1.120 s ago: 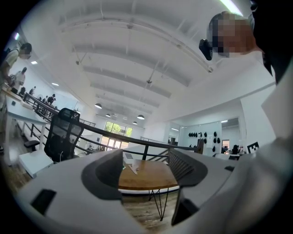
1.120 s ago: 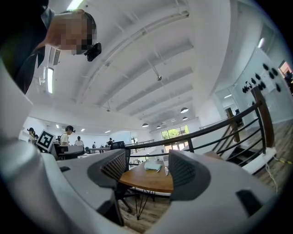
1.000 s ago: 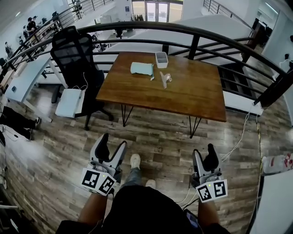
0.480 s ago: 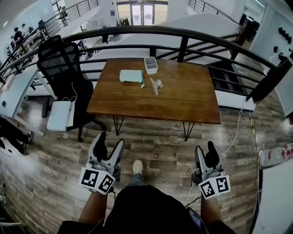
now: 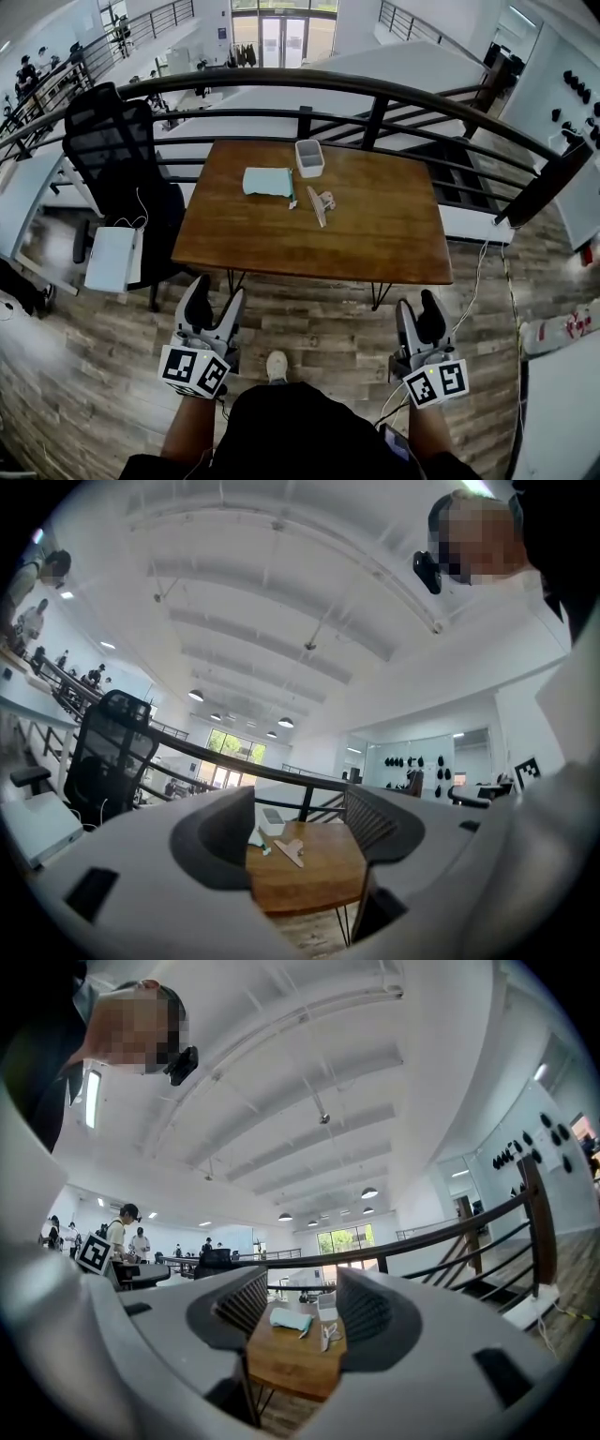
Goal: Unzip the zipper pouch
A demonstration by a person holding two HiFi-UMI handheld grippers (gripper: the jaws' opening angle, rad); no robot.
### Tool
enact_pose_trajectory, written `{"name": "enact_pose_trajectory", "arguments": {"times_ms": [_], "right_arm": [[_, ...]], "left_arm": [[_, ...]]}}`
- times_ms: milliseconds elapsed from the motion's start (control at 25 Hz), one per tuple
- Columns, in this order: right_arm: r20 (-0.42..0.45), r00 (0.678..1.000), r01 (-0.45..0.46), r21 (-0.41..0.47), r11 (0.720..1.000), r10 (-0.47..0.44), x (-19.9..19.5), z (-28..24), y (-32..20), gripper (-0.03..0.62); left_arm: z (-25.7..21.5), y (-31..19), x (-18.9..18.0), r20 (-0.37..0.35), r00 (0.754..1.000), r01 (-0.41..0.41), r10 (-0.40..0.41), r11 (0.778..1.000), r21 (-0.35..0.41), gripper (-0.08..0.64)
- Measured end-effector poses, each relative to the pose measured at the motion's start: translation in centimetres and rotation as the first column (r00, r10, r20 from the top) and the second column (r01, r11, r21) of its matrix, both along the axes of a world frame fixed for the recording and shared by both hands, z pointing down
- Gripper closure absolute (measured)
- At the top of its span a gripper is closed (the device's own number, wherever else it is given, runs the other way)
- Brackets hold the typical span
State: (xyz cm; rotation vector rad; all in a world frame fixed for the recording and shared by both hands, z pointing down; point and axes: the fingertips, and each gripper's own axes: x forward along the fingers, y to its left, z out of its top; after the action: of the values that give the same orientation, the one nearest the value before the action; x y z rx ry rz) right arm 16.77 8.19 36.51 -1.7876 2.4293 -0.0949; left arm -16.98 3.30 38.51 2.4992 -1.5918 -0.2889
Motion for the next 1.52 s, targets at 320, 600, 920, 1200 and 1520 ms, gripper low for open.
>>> {"name": "enact_pose_trajectory", "arguments": {"times_ms": [320, 600, 920, 1200, 1520], "right_arm": [[-0.036, 0.999, -0.03, -0.015, 0.999, 0.029, -2.2, -0.9, -3.8, 0.379], [-0.065, 0.997, -0.044, -0.032, 0.998, 0.042, -4.2, -0.1, -5.8, 0.382], [-0.056, 0.997, -0.063, -0.033, 0.997, 0.061, -4.5, 0.9, -8.0, 0.391], [-0.064, 0.996, -0.065, -0.022, 0.998, 0.063, -3.0, 1.9, -11.2, 0.4], [-0.047, 0.999, -0.017, -0.016, 1.0, 0.017, -1.7, 1.3, -18.0, 0.404]], "left_arm": [[0.2, -4.3, -1.9, -0.008, 0.999, -0.04, 0.04, 0.999, -0.011, 0.255], [1.7, -6.8, -3.4, -0.014, 0.998, -0.067, 0.067, 0.997, -0.03, 0.255], [3.1, -9.3, -3.2, 0.015, 0.995, -0.092, 0.094, 0.993, -0.071, 0.255], [4.0, -12.7, -1.6, 0.025, 0.994, -0.105, 0.107, 0.992, -0.071, 0.255], [2.9, -18.6, 1.0, 0.05, 0.993, -0.106, 0.11, 0.992, -0.072, 0.256]]}}
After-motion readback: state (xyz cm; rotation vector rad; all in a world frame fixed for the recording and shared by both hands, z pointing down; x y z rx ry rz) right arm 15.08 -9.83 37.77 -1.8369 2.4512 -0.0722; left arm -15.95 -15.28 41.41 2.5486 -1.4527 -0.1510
